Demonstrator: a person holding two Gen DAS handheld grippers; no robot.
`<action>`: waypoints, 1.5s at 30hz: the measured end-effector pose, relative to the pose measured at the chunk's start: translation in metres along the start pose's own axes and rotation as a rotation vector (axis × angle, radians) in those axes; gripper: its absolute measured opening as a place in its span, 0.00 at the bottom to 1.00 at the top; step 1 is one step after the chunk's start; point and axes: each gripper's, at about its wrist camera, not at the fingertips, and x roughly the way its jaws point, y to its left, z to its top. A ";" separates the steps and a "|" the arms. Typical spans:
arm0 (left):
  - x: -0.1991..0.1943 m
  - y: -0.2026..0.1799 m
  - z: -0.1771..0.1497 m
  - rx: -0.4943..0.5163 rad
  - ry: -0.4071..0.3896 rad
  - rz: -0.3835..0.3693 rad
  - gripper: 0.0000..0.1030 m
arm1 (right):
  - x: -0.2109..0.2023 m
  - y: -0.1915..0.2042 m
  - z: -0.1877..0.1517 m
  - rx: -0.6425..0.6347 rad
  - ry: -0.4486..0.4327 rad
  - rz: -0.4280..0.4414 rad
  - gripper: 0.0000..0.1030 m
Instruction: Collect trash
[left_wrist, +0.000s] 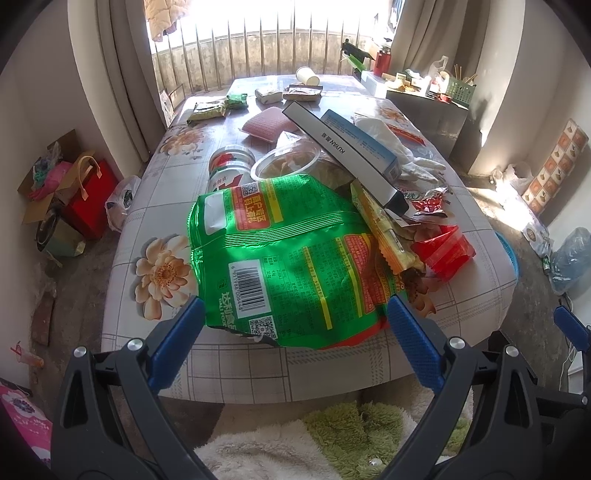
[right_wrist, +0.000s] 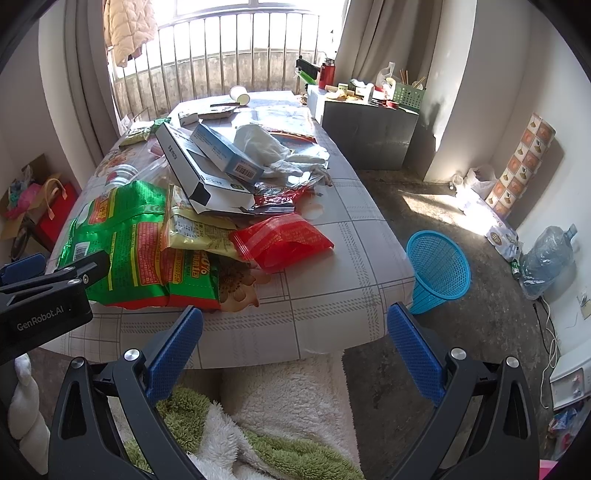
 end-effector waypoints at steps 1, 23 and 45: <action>0.001 0.001 0.000 -0.001 0.003 0.001 0.92 | 0.000 0.000 0.000 0.000 0.000 0.000 0.95; 0.002 0.003 0.003 -0.002 0.002 0.010 0.92 | 0.000 0.004 0.005 -0.006 -0.007 -0.002 0.95; 0.013 0.014 -0.004 -0.024 0.022 0.003 0.92 | 0.009 0.009 0.004 -0.006 0.005 -0.008 0.95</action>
